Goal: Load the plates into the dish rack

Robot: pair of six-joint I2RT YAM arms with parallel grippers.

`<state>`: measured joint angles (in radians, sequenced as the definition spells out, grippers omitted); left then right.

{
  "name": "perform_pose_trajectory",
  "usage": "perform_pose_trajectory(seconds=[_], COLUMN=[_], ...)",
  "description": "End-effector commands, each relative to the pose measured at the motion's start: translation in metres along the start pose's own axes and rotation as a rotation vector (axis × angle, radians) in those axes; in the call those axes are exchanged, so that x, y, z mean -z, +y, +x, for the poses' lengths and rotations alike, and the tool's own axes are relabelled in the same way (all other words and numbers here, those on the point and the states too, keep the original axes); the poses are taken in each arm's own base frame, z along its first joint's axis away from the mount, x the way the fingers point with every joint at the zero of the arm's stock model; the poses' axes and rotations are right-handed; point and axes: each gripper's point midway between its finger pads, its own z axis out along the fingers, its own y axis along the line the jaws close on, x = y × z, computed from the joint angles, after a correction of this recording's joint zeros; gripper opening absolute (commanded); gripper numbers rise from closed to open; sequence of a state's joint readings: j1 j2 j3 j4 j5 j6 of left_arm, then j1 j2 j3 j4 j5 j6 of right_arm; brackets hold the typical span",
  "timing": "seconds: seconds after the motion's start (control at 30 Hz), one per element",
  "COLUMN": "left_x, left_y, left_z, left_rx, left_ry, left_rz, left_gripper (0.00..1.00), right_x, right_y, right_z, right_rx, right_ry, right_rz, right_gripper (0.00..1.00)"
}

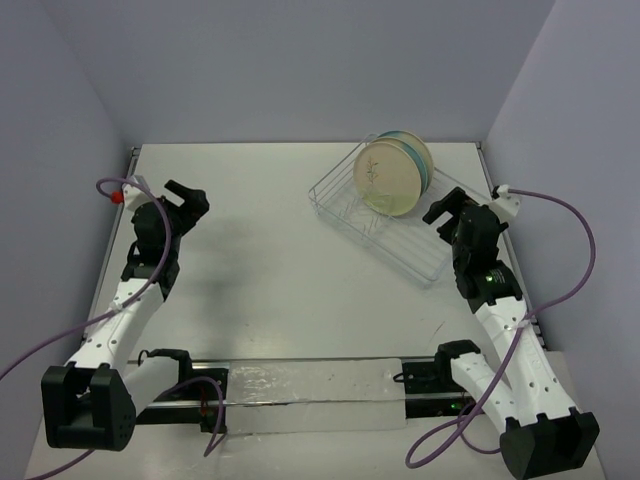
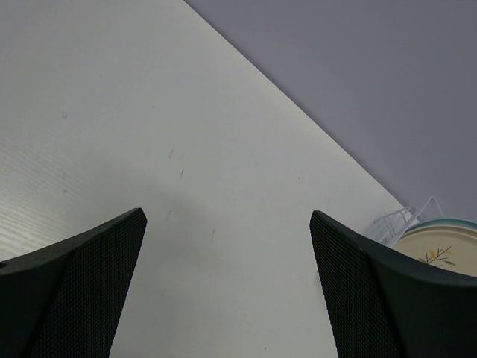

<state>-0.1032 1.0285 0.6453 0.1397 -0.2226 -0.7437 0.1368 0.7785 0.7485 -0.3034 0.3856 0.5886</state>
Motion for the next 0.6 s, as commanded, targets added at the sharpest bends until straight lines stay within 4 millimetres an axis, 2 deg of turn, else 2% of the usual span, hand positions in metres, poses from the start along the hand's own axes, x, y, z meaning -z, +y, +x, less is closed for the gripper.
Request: perform_pose_trajectory(seconds=[0.0,0.23,0.4,0.57], left_x=[0.005,0.0,-0.002,-0.006], left_y=[-0.017,-0.017,-0.017,-0.015], left_z=[-0.015,-0.01,-0.009,-0.006], left_rx=[0.003,-0.007,-0.009,-0.01], left_ry=[-0.052,-0.031,-0.025,-0.014], left_rz=[0.073,0.07,0.064,0.055], left_gripper=[0.99,0.99,0.99,0.99], right_x=[0.0,0.007,0.01,0.007], right_y=[-0.001,-0.015,-0.016,-0.021], right_z=[-0.007,-0.013,-0.016,-0.01], right_rx=[-0.008,0.002,0.001,0.017], right_ry=[-0.041,-0.092,-0.107,-0.096], right_rz=[-0.001,0.039,0.039,0.058], right_gripper=[1.0,1.0,1.0,1.0])
